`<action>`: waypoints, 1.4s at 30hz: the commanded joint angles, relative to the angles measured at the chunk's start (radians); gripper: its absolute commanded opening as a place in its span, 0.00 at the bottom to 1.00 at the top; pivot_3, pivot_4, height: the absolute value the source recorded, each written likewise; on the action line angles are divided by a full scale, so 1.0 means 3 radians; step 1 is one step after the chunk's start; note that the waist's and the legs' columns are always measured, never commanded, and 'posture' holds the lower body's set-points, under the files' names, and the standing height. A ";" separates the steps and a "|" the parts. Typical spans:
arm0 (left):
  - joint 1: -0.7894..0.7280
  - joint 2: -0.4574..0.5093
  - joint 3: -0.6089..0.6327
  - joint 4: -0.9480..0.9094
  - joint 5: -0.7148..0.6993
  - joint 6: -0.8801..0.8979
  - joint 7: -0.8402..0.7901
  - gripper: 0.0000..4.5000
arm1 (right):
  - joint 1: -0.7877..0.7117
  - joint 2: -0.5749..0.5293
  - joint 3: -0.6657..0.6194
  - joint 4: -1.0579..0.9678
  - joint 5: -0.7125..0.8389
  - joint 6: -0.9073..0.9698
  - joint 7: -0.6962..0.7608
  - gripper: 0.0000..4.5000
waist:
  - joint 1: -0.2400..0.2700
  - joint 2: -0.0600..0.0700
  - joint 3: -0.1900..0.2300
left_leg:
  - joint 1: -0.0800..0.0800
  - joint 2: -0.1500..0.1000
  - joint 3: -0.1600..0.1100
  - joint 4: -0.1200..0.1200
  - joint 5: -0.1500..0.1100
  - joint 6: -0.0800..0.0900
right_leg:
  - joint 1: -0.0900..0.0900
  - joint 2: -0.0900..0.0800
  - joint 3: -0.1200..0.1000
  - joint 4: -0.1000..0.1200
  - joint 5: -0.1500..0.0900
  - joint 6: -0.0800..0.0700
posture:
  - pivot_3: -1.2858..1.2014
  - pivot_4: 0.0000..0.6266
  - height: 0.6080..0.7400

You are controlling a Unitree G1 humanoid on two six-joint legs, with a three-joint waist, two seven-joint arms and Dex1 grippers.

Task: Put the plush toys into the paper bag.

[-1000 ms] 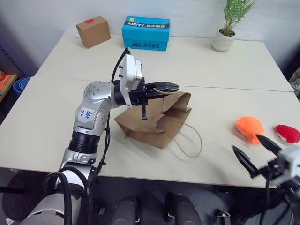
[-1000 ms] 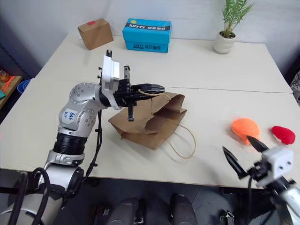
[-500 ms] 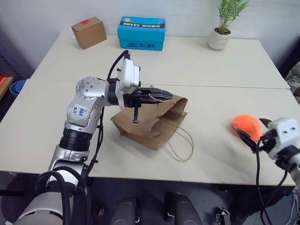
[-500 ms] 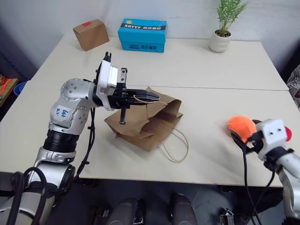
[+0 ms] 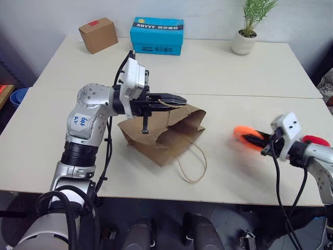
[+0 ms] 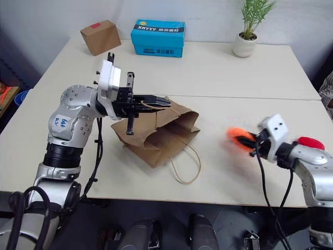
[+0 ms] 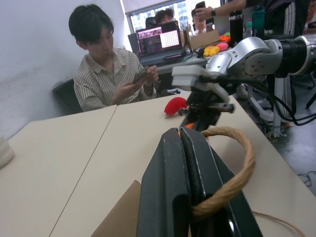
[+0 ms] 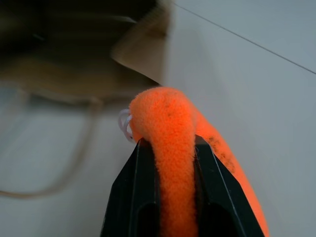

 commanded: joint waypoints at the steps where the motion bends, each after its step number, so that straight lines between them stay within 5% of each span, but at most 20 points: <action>1: -0.0050 -0.0049 0.0064 -0.0034 -0.0082 0.0003 0.0021 0.00 | -0.0008 0.0043 0.0075 -0.0541 0.0444 0.0378 -0.0101 0.06 | 0.0003 0.0000 0.0000 | 0.0000 -0.0001 0.0000 0.0001 0.0000 0.0001 | 0.0000 -0.0001 0.0000 0.0000 0.0000 0.0000 | 0.52 0.24 1.00; 6: -0.0056 -0.0146 0.0008 -0.0064 -0.0106 0.0049 -0.0009 0.00 | -0.0393 0.0475 0.0597 -0.0565 0.0175 0.0409 -0.0618 0.06 | 0.0003 -0.0006 0.0000 | -0.0001 -0.0005 -0.0001 0.0003 -0.0001 0.0002 | 0.0000 -0.0006 0.0001 0.0000 0.0000 0.0000 | 0.52 0.24 1.00; 14: -0.0111 -0.0249 0.0036 -0.0112 -0.0215 0.0189 -0.0017 0.00 | -0.1131 0.1232 0.1439 0.0296 -0.0728 0.0111 -0.1119 0.06 | -0.0025 -0.0007 0.0001 | -0.0009 -0.0006 0.0012 0.0001 0.0000 0.0000 | -0.0021 0.0006 0.0002 0.0013 -0.0002 -0.0003 | 0.52 0.24 1.00; 23: -0.0086 -0.0309 0.0025 -0.0019 -0.0157 0.0059 -0.0030 0.00 | -0.1188 0.1597 0.1546 0.0667 -0.0897 -0.0079 -0.1057 0.06 | -0.0034 -0.0007 0.0000 | -0.0015 -0.0007 0.0013 0.0004 0.0001 0.0001 | -0.0027 0.0006 0.0001 0.0017 -0.0002 -0.0003 | 0.52 0.24 1.00; 24: -0.0077 -0.0305 0.0029 -0.0006 -0.0146 0.0038 -0.0030 0.00 | -0.1151 0.1544 0.1523 0.0664 -0.0895 -0.0096 -0.1003 0.22 | -0.0033 -0.0007 0.0000 | -0.0015 -0.0008 0.0012 0.0004 0.0001 0.0001 | -0.0027 0.0006 0.0001 0.0017 -0.0002 -0.0003 | 0.52 0.24 1.00; 34: 0.0030 -0.0277 0.0055 -0.0070 -0.0142 -0.0015 0.0043 0.00 | -0.0676 0.0991 0.0718 0.0100 -0.0173 -0.0160 -0.0268 0.98 | -0.0033 -0.0007 0.0001 | -0.0016 -0.0008 0.0012 0.0004 0.0000 0.0002 | -0.0027 0.0006 0.0002 0.0016 -0.0001 -0.0003 | 0.52 0.24 1.00; 39: 0.0088 -0.0255 0.0056 -0.0123 -0.0139 -0.0017 0.0065 0.00 | -0.0146 0.0714 -0.0073 -0.0200 0.0306 -0.0244 -0.0053 0.99 | 0.0003 -0.0008 0.0001 | -0.0015 -0.0008 0.0012 0.0004 -0.0001 0.0004 | -0.0026 0.0006 0.0002 0.0015 -0.0001 -0.0003 | 0.52 0.24 1.00; 42: 0.0105 -0.0245 0.0058 -0.0167 -0.0124 -0.0032 0.0096 0.00 | 0.0482 0.0561 -0.0720 -0.0218 0.0069 -0.0602 -0.0104 0.99 | 0.0027 -0.0008 0.0001 | -0.0014 -0.0009 0.0010 0.0004 -0.0001 0.0004 | -0.0023 0.0004 0.0003 0.0015 -0.0001 -0.0002 | 0.52 0.24 1.00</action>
